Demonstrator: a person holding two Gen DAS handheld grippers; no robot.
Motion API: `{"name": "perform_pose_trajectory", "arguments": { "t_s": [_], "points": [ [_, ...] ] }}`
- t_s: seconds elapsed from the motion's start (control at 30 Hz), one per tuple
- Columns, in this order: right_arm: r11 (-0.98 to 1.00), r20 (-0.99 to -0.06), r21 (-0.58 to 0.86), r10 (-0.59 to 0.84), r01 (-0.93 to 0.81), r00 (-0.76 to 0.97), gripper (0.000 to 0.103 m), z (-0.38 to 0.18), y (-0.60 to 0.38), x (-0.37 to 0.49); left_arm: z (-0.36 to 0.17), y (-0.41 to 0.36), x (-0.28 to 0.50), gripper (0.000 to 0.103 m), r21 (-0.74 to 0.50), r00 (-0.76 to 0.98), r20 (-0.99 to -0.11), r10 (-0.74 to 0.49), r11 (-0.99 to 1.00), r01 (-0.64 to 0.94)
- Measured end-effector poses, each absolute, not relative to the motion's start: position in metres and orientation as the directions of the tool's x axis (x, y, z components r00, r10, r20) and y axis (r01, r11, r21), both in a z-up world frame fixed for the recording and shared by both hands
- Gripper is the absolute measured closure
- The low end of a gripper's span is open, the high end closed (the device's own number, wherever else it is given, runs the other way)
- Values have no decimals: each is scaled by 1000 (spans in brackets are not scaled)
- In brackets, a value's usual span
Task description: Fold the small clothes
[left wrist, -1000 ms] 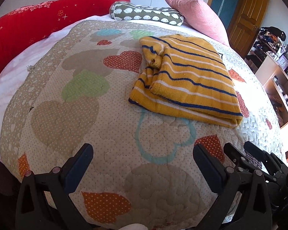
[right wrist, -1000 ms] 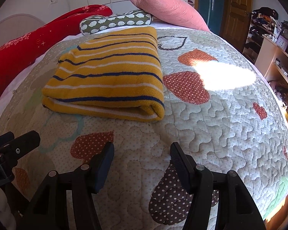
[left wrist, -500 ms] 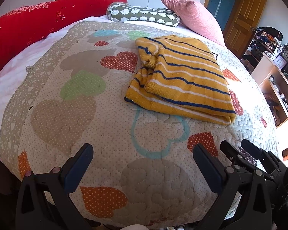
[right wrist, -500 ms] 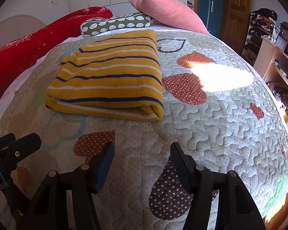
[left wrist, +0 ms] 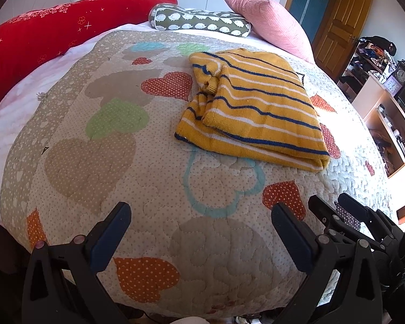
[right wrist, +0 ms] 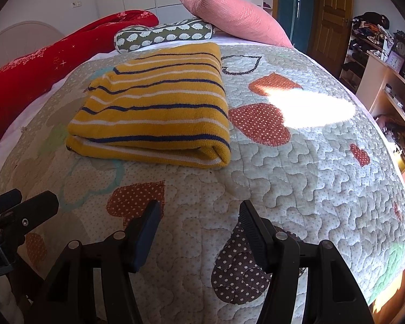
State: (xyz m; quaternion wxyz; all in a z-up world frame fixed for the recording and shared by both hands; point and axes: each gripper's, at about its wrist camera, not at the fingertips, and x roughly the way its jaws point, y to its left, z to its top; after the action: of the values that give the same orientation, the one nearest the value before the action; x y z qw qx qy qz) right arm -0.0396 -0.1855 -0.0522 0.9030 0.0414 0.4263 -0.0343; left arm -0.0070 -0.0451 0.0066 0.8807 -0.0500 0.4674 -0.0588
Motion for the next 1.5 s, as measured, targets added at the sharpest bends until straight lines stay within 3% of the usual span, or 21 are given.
{"name": "perform_pose_trajectory", "arguments": {
  "t_s": [1.5],
  "points": [
    [995, -776, 44, -21, 88, 631, 38, -55, -177, -39, -2, -42, -8, 0, -142, 540, -829, -147, 989, 52]
  ]
}}
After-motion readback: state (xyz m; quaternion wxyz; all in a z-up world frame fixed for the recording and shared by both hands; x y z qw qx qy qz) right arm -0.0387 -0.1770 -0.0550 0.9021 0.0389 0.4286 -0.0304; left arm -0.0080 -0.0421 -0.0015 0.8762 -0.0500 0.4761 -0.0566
